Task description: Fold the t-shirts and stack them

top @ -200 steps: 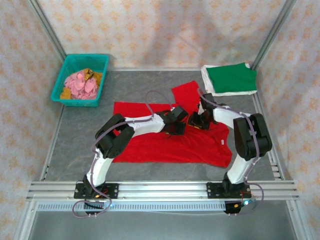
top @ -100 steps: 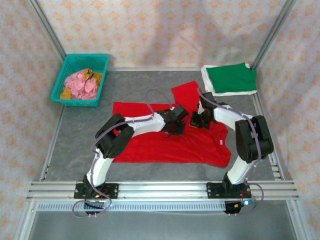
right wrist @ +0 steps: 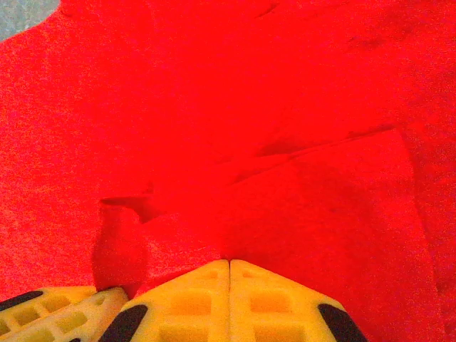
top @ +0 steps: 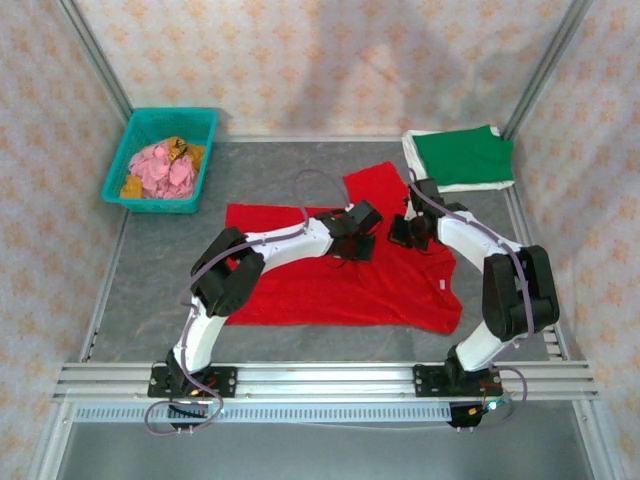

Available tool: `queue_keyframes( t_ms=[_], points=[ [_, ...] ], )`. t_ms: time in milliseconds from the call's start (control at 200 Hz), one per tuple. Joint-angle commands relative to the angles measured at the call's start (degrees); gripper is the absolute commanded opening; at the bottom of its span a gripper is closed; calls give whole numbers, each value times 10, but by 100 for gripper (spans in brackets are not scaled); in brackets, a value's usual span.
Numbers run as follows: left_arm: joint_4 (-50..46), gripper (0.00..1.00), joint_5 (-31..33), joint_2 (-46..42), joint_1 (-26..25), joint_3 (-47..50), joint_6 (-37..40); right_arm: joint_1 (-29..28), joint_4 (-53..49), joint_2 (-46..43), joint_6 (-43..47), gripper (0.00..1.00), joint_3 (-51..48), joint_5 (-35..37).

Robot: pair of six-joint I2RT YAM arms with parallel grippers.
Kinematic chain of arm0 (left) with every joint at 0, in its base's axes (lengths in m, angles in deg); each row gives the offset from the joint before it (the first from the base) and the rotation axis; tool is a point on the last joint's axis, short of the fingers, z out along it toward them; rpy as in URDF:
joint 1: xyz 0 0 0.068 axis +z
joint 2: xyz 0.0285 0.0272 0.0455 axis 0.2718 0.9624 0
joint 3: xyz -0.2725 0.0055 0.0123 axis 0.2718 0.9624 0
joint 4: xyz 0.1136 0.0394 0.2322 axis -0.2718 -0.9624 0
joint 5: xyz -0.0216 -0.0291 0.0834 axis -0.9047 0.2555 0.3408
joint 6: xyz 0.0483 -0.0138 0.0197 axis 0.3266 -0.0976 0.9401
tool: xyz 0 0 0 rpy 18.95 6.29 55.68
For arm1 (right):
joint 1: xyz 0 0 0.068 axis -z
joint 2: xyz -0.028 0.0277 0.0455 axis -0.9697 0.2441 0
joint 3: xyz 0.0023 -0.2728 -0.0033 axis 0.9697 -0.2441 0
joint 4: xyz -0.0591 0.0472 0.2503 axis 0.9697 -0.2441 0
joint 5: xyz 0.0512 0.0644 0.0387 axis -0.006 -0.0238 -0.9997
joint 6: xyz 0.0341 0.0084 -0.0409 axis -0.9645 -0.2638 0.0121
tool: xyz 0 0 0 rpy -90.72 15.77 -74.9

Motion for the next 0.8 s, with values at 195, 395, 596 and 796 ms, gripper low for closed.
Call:
queue_keyframes(
  t_ms=[195, 395, 596, 796],
  points=[
    [-45, 0, 54, -4, -4, -31, 13, 5, 3, -5, -9, 0, 32, 36],
    [-45, 35, 124, -32, -4, -1, -10, 5, 13, 10, -18, 35, 39, 24],
    [1, 50, 201, -154, -1, 104, -9, 5, 22, -40, -23, 37, 12, 50],
    [2, 50, 195, -213, 50, 203, -19, -6, 57, -54, -41, 28, -44, 39]
  ],
)
